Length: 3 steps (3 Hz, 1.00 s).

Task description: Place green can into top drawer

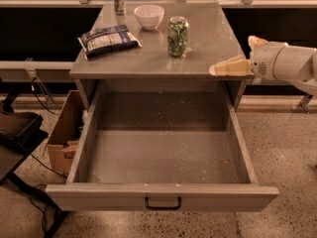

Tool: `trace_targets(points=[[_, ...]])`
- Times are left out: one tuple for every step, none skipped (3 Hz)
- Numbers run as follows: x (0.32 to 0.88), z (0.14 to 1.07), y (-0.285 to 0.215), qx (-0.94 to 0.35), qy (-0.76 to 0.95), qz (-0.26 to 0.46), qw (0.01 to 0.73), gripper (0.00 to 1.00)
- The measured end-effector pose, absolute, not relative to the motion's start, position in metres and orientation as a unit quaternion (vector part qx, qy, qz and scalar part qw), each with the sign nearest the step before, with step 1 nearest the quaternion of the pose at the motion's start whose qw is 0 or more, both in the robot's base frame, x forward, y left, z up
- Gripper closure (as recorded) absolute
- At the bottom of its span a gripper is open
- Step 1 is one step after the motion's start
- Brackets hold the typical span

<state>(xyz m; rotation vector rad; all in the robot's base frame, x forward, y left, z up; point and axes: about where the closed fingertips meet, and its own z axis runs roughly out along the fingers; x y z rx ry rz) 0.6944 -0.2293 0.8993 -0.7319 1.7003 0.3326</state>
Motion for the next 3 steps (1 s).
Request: trace_targets(points=[[0.723, 0.898, -0.223, -0.305, 0.716, 0.156, 0.608, 0.00], [0.773, 0.898, -0.209, -0.289, 0.700, 0.179, 0.628, 0.00], [0.810, 0.904, -0.194, -0.284, 0.687, 0.195, 0.640, 0.00]])
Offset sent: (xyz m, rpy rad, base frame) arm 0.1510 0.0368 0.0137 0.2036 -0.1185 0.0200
